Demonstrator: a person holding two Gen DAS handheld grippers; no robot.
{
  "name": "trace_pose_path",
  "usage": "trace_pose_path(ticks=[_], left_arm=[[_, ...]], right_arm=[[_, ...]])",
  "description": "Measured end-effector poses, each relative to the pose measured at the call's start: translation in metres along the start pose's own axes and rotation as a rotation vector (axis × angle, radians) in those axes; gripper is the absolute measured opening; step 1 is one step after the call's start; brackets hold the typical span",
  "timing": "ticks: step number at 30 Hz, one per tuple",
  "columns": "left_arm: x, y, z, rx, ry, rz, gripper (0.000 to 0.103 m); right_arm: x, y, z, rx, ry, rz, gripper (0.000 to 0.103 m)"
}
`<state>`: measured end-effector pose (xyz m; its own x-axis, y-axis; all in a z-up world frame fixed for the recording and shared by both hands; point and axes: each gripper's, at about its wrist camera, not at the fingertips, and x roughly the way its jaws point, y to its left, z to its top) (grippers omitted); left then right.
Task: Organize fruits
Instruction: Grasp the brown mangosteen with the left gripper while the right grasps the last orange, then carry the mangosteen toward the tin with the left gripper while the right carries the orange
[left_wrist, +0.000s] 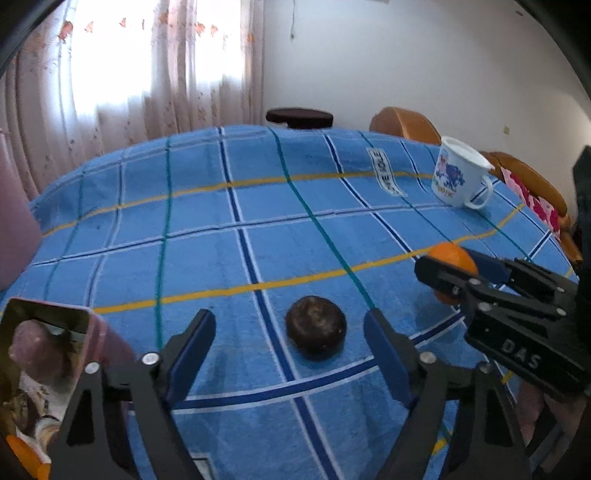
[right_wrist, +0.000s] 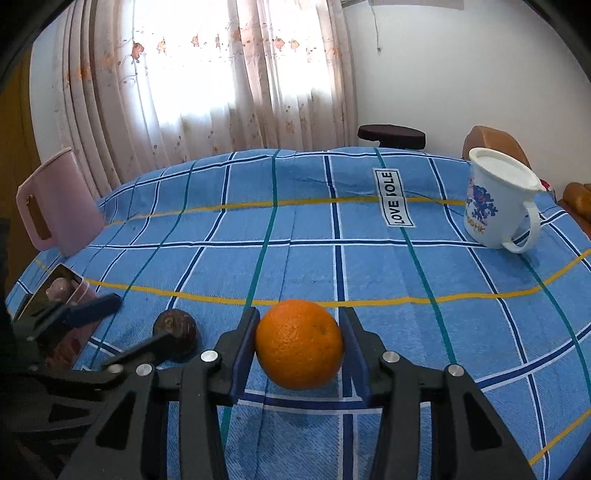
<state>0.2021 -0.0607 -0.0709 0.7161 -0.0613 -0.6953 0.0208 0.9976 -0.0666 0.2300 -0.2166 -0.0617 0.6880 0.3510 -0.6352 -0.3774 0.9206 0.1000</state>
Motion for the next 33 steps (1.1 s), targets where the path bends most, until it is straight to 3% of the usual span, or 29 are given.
trace_pose_path(ticks=[4,6,12,33], left_arm=[[0.014,-0.006,0.003,0.017,0.061,-0.029,0.065],[0.018,-0.008,0.003,0.022,0.078,-0.036,0.053],[0.022,-0.012,0.002,0.036,0.108,-0.067,0.040],[-0.014,0.005,0.003,-0.037,-0.095,-0.067,0.040]], right_arm=[[-0.002,0.000,0.000,0.000,-0.010,-0.001,0.047],[-0.001,-0.001,0.000,-0.001,-0.006,0.000,0.047],[-0.003,0.000,0.000,-0.004,-0.016,0.012,0.047],[-0.036,0.001,-0.005,-0.016,-0.184,0.057,0.047]])
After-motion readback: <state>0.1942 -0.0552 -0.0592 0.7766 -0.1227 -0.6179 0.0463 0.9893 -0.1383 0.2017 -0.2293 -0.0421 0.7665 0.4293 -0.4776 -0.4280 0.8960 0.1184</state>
